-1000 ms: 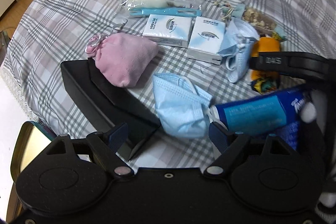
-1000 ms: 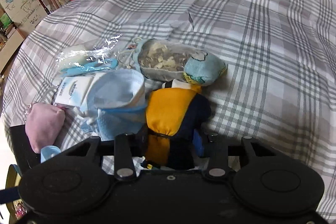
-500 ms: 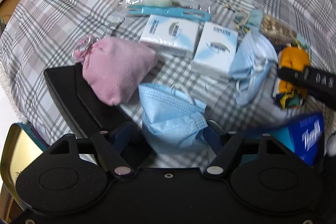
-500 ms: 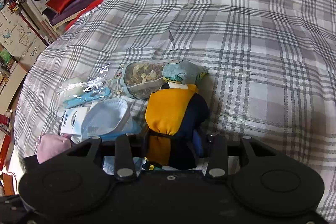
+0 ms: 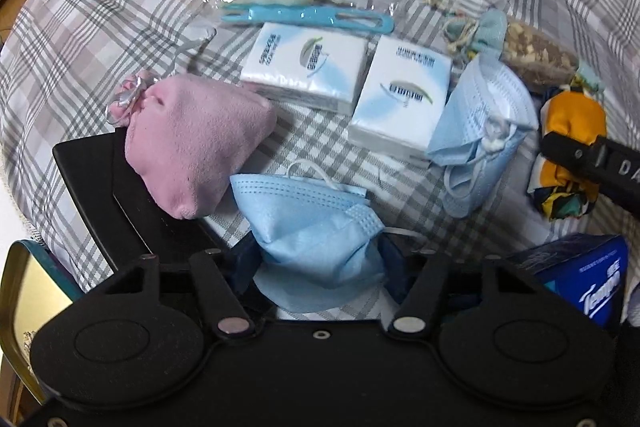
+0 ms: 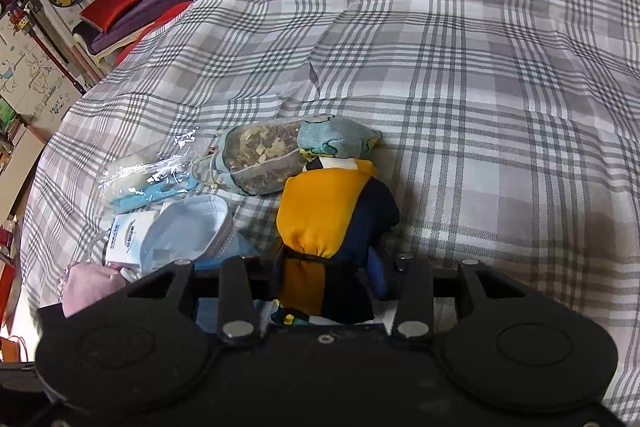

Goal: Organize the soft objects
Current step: 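Grasp the blue face mask with the left tool while the right tool grasps the orange-navy plush, then carry the mask and plush over the gold tray and release both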

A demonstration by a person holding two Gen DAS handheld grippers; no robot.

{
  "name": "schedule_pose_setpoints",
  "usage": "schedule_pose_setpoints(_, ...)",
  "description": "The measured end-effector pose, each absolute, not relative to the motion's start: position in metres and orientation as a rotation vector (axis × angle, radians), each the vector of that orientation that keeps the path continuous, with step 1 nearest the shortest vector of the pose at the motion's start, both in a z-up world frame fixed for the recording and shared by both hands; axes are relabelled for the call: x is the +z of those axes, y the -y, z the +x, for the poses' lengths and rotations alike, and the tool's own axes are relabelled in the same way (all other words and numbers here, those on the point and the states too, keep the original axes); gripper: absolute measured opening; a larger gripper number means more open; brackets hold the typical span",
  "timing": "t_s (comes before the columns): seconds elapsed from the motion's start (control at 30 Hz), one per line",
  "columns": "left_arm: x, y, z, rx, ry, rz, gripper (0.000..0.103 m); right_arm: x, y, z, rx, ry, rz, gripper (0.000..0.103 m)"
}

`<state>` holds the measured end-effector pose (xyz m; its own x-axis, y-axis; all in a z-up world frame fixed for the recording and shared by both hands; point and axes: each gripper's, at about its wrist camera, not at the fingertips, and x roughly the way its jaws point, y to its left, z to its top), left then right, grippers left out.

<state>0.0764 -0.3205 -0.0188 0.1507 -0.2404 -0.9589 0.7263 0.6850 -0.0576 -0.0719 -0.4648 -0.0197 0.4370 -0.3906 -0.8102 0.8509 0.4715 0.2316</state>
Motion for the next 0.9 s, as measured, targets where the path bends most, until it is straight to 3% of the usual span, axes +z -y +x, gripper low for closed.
schedule_pose_setpoints(0.47,0.053,0.274,0.078,-0.751,-1.143,0.406,0.055,-0.02,0.469,-0.081,-0.917,-0.719,0.705,0.04)
schedule_pose_setpoints(0.9,0.042,0.155,0.114,-0.595,-1.194,0.351,0.055,-0.027,0.462,-0.076,-0.95,-0.743,0.64,0.04)
